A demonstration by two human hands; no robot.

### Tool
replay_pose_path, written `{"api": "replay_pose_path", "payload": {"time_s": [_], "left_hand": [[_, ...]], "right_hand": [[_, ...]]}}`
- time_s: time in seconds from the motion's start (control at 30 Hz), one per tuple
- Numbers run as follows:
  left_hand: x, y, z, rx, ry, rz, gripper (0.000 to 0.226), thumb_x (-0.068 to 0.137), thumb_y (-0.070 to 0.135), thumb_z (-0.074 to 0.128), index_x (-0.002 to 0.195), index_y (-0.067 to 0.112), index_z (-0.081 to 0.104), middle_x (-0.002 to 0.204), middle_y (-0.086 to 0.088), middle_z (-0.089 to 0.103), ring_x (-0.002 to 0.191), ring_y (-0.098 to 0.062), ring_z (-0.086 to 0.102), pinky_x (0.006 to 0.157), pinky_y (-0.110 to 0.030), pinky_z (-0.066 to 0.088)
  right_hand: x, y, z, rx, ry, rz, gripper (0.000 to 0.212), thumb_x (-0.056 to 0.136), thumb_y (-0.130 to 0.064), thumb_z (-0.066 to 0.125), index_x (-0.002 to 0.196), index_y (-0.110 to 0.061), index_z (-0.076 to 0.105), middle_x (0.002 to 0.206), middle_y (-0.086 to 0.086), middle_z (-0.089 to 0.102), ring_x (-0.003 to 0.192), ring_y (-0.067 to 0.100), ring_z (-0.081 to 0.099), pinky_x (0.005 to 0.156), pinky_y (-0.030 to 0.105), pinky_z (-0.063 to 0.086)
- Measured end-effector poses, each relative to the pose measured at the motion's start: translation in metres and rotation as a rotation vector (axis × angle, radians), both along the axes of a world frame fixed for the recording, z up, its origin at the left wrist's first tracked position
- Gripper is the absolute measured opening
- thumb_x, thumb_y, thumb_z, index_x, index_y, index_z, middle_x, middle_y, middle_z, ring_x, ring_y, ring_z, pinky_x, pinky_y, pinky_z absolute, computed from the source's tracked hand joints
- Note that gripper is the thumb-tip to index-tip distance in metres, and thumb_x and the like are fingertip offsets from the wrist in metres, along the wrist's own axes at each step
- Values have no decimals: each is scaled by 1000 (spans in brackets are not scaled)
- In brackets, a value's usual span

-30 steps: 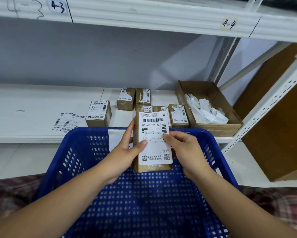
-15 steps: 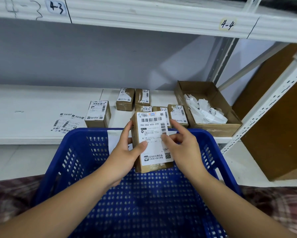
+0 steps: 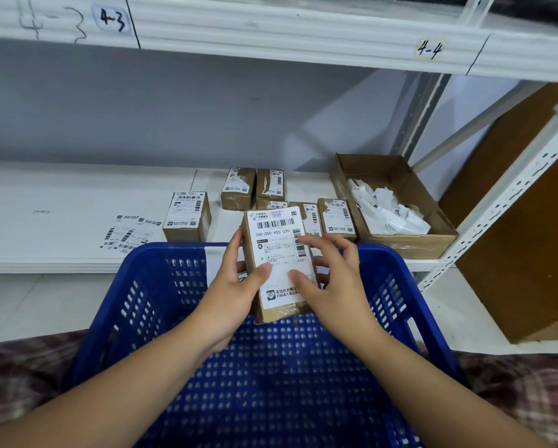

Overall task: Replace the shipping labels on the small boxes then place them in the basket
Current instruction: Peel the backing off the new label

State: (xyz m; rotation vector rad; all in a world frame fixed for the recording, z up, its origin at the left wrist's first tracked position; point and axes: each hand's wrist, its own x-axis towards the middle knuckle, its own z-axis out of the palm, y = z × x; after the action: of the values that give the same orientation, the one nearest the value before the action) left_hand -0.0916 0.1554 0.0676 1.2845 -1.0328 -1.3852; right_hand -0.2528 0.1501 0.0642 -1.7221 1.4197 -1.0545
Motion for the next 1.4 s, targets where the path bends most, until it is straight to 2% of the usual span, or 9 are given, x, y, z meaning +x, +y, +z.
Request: {"api": "replay_pose_path", "payload": {"time_s": [0.13, 0.27, 0.5, 0.77, 0.87, 0.97, 1.1, 1.17, 1.4], "left_hand": [[-1, -1, 1, -9, -2, -27, 61, 94, 14, 53, 131, 57, 32, 116, 4, 63, 98, -15, 68, 85, -45, 56], [-2, 1, -1, -3, -20, -78, 60, 94, 12, 53, 125, 60, 36, 111, 3, 66, 94, -15, 69, 86, -44, 55], [-2, 2, 0, 29, -30, -145, 63, 94, 16, 54, 135, 57, 31, 122, -3, 61, 98, -19, 68, 90, -46, 53], [0, 4, 5, 44, 84, -202, 59, 94, 11, 52, 137, 48, 35, 109, -6, 69, 97, -21, 69, 84, -39, 55], [1, 5, 5, 52, 86, -200, 58, 94, 11, 53, 135, 49, 36, 111, -9, 67, 97, -20, 69, 80, -37, 56], [3, 3, 8, 61, 60, -193, 56, 93, 12, 54, 131, 50, 38, 110, -10, 67, 94, -20, 69, 77, -35, 56], [7, 0, 7, 126, 66, -134, 46, 91, 13, 57, 123, 44, 45, 104, -3, 72, 92, -20, 70, 84, -42, 54], [7, -1, 6, 151, 85, -96, 41, 88, 22, 62, 126, 32, 47, 100, 0, 73, 93, -21, 70, 91, -48, 51], [14, -8, 7, 184, 85, -26, 87, 56, 43, 84, 130, 18, 47, 102, -9, 72, 93, -27, 70, 85, -47, 54]], "right_hand": [[0, -1, 1, 38, -85, 45, 35, 90, -19, 67, 106, -48, 56, 133, -17, 28, 124, -2, 42, 99, 27, 49], [-1, -1, 4, 8, -63, 83, 35, 91, -14, 66, 105, -46, 58, 133, -19, 25, 109, -37, 24, 89, -2, 38], [-2, -4, 10, 99, -145, 81, 43, 93, -18, 64, 111, -55, 51, 144, -18, 25, 138, 3, 28, 92, 28, 55], [-9, -10, 12, 234, -419, 175, 61, 87, -19, 71, 112, -70, 50, 141, -4, 47, 117, 23, 61, 78, 37, 60], [-11, -11, 15, 280, -449, 207, 65, 89, -13, 68, 111, -71, 47, 141, -2, 48, 110, 23, 66, 70, 31, 59], [-14, -11, 14, 304, -440, 228, 68, 89, -15, 67, 123, -66, 38, 144, -4, 47, 112, 21, 65, 76, 35, 60], [-11, -10, 13, 245, -240, 276, 82, 69, -53, 74, 127, -78, 22, 151, -9, 37, 128, 21, 53, 91, 48, 56], [-8, -9, 9, 236, -195, 303, 87, 64, -58, 73, 125, -81, 16, 150, -9, 38, 129, 20, 52, 93, 49, 55], [1, 2, 1, 191, -60, 377, 89, 74, -50, 75, 135, -73, 15, 147, -19, 36, 131, 9, 46, 106, 46, 45]]}}
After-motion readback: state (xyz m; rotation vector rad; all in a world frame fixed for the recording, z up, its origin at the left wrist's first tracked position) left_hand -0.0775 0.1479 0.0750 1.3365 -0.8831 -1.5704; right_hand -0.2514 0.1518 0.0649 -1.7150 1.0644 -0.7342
